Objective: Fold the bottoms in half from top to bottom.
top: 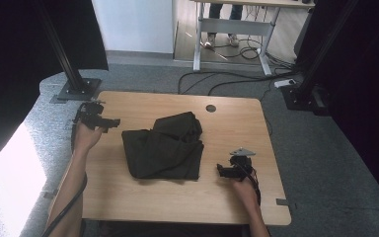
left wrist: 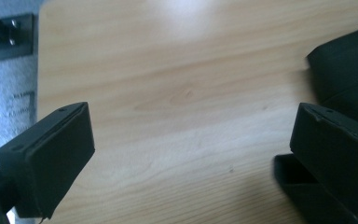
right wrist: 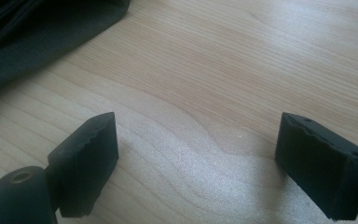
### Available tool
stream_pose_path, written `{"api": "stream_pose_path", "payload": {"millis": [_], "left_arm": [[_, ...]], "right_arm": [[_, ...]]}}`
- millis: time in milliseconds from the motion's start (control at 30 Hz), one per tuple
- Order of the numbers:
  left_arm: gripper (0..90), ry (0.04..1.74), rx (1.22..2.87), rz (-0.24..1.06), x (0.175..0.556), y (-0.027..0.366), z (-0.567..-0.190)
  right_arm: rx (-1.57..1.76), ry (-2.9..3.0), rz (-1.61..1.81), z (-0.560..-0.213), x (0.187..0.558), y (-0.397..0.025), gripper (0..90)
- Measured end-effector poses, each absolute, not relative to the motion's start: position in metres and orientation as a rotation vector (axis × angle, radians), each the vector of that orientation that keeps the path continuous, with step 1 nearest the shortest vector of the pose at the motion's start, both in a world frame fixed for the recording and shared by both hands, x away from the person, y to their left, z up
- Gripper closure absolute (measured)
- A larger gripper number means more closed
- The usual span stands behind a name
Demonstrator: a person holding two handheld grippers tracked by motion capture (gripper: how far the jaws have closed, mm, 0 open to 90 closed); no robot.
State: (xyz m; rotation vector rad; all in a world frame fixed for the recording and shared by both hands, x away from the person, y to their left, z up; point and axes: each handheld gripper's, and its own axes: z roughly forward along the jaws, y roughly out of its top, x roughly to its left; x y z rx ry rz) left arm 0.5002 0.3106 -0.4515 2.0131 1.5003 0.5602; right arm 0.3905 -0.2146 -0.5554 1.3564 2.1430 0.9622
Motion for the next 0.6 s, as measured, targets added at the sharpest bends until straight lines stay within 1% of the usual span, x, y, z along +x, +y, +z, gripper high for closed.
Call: {"api": "stream_pose_path", "payload": {"millis": [33,200,367,500,600], "left_arm": [[0.0,1.518,2.013,0.552,0.501,0.313,-0.462],[0.0,1.573,2.033,0.528,0.504,0.318,-0.493],[0.0,1.621,2.043,0.463,0.503,0.320,-0.521],[0.0,1.576,2.063,0.418,0.499,0.311,-0.529],[0.0,1.516,2.049,0.376,0.494,0.302,-0.526]], "right_arm": [[1.356,2.143,0.962,-0.555,0.390,-0.215,13.0],[1.358,2.143,0.961,-0.555,0.390,-0.214,13.1],[1.361,2.142,0.961,-0.555,0.390,-0.214,13.1],[1.361,2.142,0.961,-0.555,0.390,-0.214,13.0],[1.362,2.140,0.960,-0.555,0.390,-0.214,12.9]]}}
